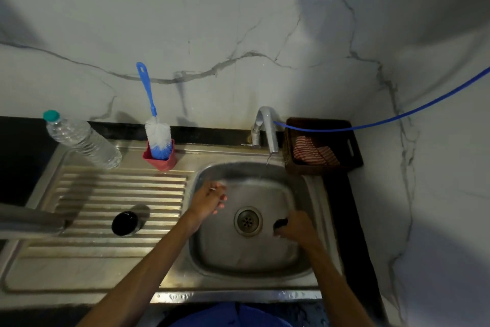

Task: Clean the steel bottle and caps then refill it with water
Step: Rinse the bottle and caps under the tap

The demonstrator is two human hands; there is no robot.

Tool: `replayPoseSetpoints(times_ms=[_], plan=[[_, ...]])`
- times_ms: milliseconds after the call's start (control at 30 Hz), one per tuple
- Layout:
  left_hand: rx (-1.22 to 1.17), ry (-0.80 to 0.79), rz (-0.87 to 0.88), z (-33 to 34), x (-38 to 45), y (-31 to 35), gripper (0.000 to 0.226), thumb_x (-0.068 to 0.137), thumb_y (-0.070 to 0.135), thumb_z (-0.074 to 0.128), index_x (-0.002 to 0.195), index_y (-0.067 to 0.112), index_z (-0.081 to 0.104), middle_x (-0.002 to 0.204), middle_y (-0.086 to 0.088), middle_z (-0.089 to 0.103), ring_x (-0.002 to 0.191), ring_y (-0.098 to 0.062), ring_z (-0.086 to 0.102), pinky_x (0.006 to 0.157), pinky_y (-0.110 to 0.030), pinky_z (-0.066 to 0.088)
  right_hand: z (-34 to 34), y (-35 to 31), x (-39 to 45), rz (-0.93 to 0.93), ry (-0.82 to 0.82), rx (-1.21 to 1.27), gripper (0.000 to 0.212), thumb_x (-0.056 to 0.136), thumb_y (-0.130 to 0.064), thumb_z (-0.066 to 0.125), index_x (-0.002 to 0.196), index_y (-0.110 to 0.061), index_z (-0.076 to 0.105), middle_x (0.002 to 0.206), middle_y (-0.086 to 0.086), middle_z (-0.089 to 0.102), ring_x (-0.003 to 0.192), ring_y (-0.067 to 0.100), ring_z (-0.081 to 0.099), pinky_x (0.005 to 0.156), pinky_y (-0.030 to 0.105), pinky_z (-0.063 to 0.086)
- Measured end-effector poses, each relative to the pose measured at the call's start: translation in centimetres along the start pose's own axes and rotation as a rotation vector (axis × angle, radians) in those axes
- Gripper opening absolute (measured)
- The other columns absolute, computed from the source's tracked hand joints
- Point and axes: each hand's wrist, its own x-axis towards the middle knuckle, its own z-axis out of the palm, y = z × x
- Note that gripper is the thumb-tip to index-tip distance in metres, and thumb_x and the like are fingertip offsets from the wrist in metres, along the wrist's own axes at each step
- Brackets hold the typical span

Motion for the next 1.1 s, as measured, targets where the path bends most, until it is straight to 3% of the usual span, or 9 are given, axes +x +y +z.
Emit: replayPoseSetpoints(times_ms=[67,200,300,500,600,733,867,1033,1100], plan=[[-0.017,0.03,0.02,-0.7,-0.6,-0.6,0.007,0.103,0.027,0.064,0.104,0.02,0.064,0.073,0.006,0.073,0.058,-0.007,0.064,0.056,-0.025,0.045,0.2,-1.6,-0.1,-0.112,0.024,0.0,0.035,0.078,-0.032,0.086,0.099,-0.006,0.076,0.095,0.01,0.075,0.089,0.019,0.07,0.06,0.014,0.046],[-0.017,0.055,0.042,-2.7,-3.3,-2.6,0.003,0.102,0.018,0.064,0.102,0.017,0.061,0.073,0.001,0.068,0.047,-0.002,0.06,0.045,-0.016,0.042,-0.3,-6.0,-1.6,-0.251,0.129,0.082,0.034,0.07,-0.035,0.09,0.097,-0.023,0.073,0.09,-0.002,0.074,0.088,0.015,0.069,0.074,0.02,0.048],[-0.094,0.064,0.045,-5.0,-6.0,-3.2,0.004,0.102,0.024,0.065,0.099,0.022,0.066,0.08,-0.002,0.071,0.056,-0.008,0.063,0.052,-0.022,0.044,1.3,-9.4,-2.5,-0.314,0.197,0.071,0.049,0.067,-0.035,0.089,0.109,-0.029,0.063,0.097,-0.005,0.071,0.092,0.016,0.066,0.077,0.026,0.048],[-0.135,0.153,0.205,-11.8,-11.6,-5.4,0.016,0.094,0.033,0.077,0.106,0.023,0.075,0.098,0.006,0.078,0.086,-0.009,0.072,0.076,-0.018,0.055,11.2,-19.3,-4.5,-0.663,-0.017,0.078,0.055,0.068,-0.029,0.091,0.115,-0.029,0.063,0.102,-0.014,0.073,0.091,-0.003,0.068,0.079,0.015,0.052],[-0.015,0.309,0.185,-16.3,-12.4,-8.1,0.03,0.089,0.046,0.079,0.115,0.032,0.074,0.106,0.014,0.077,0.099,0.003,0.07,0.089,-0.018,0.054,17.3,-24.3,-4.1,-0.84,0.027,-0.01,0.052,0.071,-0.03,0.082,0.12,-0.022,0.066,0.114,-0.004,0.069,0.104,0.011,0.065,0.087,0.024,0.053],[-0.14,0.48,0.154,-22.6,-13.8,-11.3,0.027,0.101,0.042,0.065,0.127,0.036,0.063,0.117,0.018,0.071,0.106,0.01,0.065,0.093,-0.017,0.051,24.0,-31.1,-2.7,-0.876,0.065,-0.212,0.049,0.073,-0.035,0.071,0.12,-0.024,0.061,0.111,-0.001,0.067,0.104,0.022,0.062,0.087,0.032,0.054],[-0.333,0.633,0.04,-28.8,-14.1,-15.2,0.015,0.107,0.034,0.053,0.116,0.035,0.065,0.115,0.01,0.071,0.111,-0.012,0.067,0.107,-0.044,0.052,27.5,-35.4,-1.1,-0.851,0.036,-0.195,0.042,0.076,-0.026,0.079,0.114,-0.015,0.065,0.111,0.007,0.065,0.104,0.025,0.063,0.088,0.035,0.054],[-0.433,0.604,0.025,-34.2,-15.0,-16.7,0.015,0.108,0.021,0.05,0.106,0.022,0.064,0.112,-0.006,0.07,0.111,-0.027,0.067,0.106,-0.044,0.051,30.0,-37.7,-0.2,-0.779,0.035,-0.266,0.051,0.082,-0.025,0.082,0.123,-0.012,0.056,0.125,0.009,0.058,0.109,0.03,0.064,0.094,0.04,0.055],[-0.423,0.599,0.03,-35.3,-15.1,-17.4,0.016,0.102,0.033,0.054,0.107,0.024,0.065,0.118,-0.011,0.07,0.114,-0.029,0.067,0.107,-0.043,0.051,29.9,-38.3,-0.4,-0.765,-0.011,-0.352,0.059,0.084,-0.031,0.08,0.132,-0.012,0.051,0.133,0.01,0.054,0.116,0.032,0.061,0.097,0.043,0.054]])
